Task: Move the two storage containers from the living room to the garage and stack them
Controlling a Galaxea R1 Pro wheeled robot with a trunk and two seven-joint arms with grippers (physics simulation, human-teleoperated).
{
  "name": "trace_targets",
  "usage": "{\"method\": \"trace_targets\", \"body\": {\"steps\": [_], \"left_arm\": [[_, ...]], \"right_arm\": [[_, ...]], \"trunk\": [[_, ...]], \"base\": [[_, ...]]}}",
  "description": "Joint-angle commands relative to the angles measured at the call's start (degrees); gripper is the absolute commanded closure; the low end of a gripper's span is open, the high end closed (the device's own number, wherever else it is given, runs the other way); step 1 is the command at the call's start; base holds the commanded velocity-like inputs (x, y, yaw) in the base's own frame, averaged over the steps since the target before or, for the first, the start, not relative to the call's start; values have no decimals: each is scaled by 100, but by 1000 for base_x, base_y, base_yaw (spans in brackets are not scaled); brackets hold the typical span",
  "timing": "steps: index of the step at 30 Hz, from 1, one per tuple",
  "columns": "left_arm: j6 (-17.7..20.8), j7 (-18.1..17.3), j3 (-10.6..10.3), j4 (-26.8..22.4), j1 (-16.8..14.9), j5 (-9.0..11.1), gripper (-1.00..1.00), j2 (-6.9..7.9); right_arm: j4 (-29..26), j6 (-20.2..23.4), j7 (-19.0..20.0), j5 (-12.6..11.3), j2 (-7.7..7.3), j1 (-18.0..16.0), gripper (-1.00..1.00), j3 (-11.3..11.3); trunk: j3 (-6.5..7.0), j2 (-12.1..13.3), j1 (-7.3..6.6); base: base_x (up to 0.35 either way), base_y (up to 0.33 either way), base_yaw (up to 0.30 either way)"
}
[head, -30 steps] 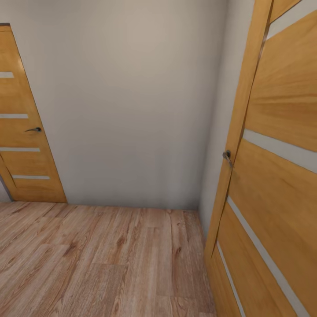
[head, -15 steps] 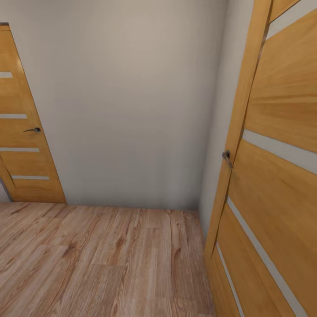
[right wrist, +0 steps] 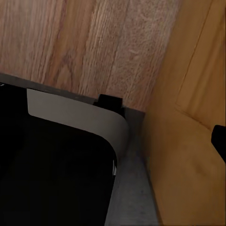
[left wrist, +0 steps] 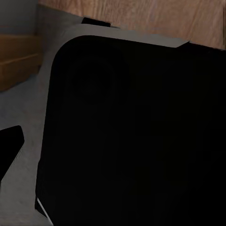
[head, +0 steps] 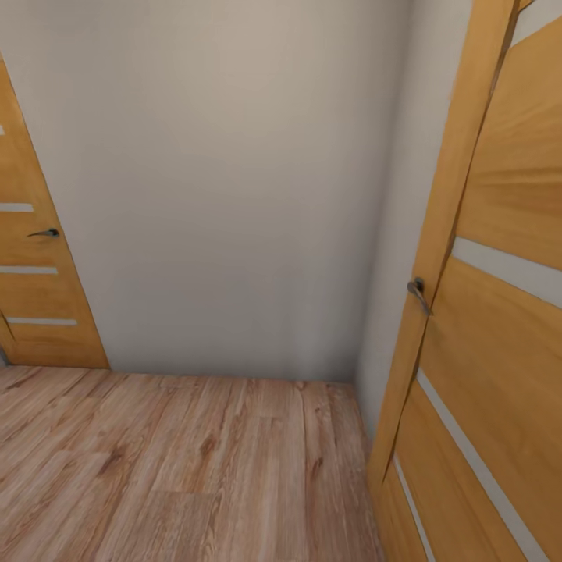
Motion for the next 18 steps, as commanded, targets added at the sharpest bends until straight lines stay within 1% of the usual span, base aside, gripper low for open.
{"method": "trace_targets", "body": {"steps": [1,18], "left_arm": [[-6,-1,4,-4,0,37,-100,-1],[-6,-1,-2,-4,0,37,-100,-1]], "right_arm": [[17,-31,34,-60,2,-6,-100,43],[20,-41,30,-60,-15,-6,-100,41]], "trunk": [[-5,-2,3],[-5,-2,3]], "base": [[321,0,0],[321,0,0]]}}
